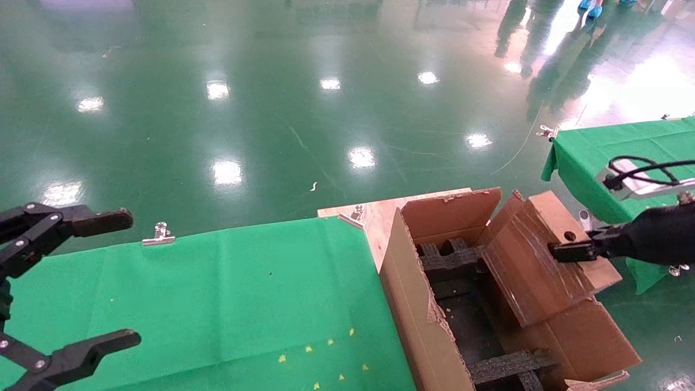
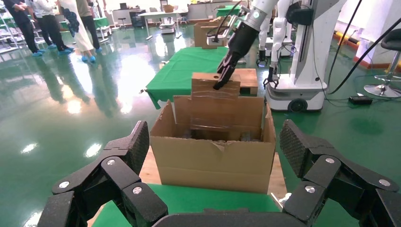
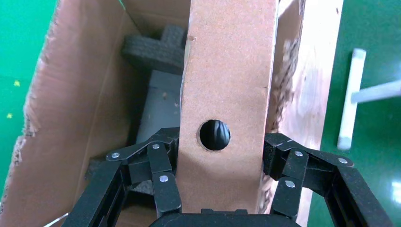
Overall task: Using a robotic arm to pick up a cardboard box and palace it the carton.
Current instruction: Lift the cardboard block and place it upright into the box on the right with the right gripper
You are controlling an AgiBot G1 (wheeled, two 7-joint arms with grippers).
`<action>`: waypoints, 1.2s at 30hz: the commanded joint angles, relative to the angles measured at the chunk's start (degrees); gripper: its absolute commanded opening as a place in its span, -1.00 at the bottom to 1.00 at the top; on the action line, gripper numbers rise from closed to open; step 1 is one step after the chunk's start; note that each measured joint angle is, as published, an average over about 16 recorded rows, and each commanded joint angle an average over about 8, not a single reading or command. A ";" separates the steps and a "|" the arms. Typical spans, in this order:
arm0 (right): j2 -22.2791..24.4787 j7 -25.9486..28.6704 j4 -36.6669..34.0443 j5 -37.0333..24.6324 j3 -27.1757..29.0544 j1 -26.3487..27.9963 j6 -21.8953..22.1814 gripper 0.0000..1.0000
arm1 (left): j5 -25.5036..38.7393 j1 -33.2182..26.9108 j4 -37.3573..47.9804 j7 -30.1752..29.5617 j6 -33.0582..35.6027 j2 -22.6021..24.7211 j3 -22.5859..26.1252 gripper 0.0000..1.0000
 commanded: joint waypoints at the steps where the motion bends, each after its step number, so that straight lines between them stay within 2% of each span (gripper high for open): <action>1: 1.08 3.08 2.08 -1.27 -0.46 -0.01 1.28 -1.00 | 0.00 0.00 0.00 0.00 0.00 0.00 0.00 1.00; 8: 2.85 7.51 6.37 -4.48 -1.84 -1.08 4.30 -1.00 | -0.01 0.00 0.00 0.01 0.00 0.00 0.01 1.00; 19: 1.59 10.90 8.03 -5.93 -4.18 -5.09 10.52 -1.00 | -0.02 -0.01 0.00 0.01 -0.01 -0.01 0.02 1.00; 27: -0.95 11.16 6.04 -3.67 -5.60 -9.69 16.12 -1.00 | -0.02 -0.01 0.00 0.02 -0.01 -0.01 0.03 1.00; 36: -4.99 8.95 0.55 1.56 -6.30 -16.09 21.25 -1.00 | -0.03 -0.01 0.00 0.02 -0.02 -0.02 0.04 1.00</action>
